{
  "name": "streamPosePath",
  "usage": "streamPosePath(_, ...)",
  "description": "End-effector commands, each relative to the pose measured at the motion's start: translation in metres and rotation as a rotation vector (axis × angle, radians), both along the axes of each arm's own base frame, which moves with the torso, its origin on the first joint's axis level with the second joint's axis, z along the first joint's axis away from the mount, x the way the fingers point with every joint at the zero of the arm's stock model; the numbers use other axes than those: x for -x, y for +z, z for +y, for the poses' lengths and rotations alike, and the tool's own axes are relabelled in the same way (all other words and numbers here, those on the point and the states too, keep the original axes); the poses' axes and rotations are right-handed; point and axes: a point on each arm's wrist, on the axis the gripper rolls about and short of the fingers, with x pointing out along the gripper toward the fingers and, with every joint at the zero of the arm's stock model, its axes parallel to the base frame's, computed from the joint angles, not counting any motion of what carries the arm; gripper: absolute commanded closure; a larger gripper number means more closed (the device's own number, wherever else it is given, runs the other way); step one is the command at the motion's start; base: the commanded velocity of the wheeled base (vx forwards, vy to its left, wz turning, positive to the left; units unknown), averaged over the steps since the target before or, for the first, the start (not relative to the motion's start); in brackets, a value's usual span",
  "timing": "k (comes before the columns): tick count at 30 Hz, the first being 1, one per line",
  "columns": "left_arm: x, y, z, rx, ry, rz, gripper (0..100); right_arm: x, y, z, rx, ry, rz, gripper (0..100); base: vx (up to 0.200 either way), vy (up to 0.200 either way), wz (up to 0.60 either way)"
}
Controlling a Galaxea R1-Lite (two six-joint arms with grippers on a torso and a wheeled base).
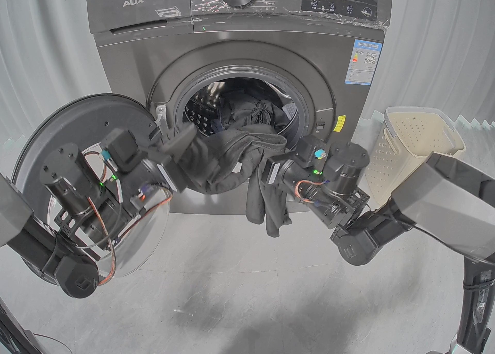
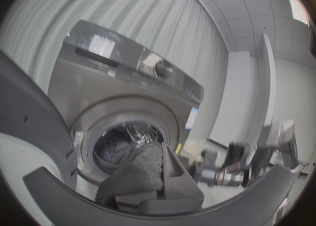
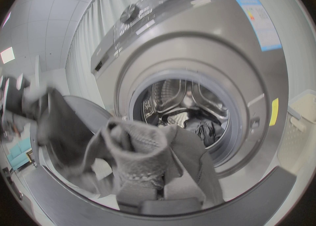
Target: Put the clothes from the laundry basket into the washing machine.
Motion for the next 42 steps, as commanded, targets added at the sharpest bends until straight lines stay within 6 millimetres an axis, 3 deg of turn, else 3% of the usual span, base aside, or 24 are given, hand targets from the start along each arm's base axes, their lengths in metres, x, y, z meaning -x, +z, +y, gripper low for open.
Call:
streamPosePath(1, -0.004, -0.045, 0.005, -0.117, -0.021, 0.134, 100, 0.016, 0.047, -0.013, -0.061, 0.000, -0.082, 100, 0.000, 0.000, 0.00)
streamPosePath(6, -0.002, -0.067, 0.007, -0.192, -0.039, 0.184, 100, 0.018, 0.054, -0.012, -0.073, 0.004, -0.098, 100, 0.000, 0.000, 0.00)
streamPosePath(7, -0.001, -0.069, 0.008, -0.205, -0.046, 0.191, 0, 0.018, 0.055, -0.013, -0.074, 0.003, -0.099, 100, 0.000, 0.000, 0.00)
streamPosePath(12, 0.003, -0.080, 0.010, -0.236, -0.074, 0.226, 0, 0.014, 0.057, -0.016, -0.077, -0.009, -0.104, 100, 0.000, 0.000, 0.00)
streamPosePath(17, 0.018, -0.103, 0.018, -0.357, -0.127, 0.277, 0, 0.004, 0.062, -0.019, -0.096, -0.027, -0.131, 100, 0.000, 0.000, 0.00)
streamPosePath(27, 0.051, -0.125, 0.031, -0.478, -0.284, 0.340, 0, 0.009, 0.060, -0.001, -0.112, 0.005, -0.127, 100, 0.000, 0.000, 0.00)
streamPosePath(34, 0.015, -0.092, 0.009, -0.392, -0.198, 0.165, 0, 0.019, 0.054, 0.010, -0.110, 0.036, -0.108, 100, 0.000, 0.000, 0.00)
streamPosePath(36, 0.001, -0.078, -0.016, -0.307, -0.175, 0.122, 0, 0.019, 0.053, 0.012, -0.109, 0.040, -0.103, 100, 0.000, 0.000, 0.00)
streamPosePath(42, -0.024, -0.077, -0.046, -0.228, -0.153, 0.100, 0, 0.029, 0.050, 0.024, -0.110, 0.063, -0.092, 100, 0.000, 0.000, 0.00)
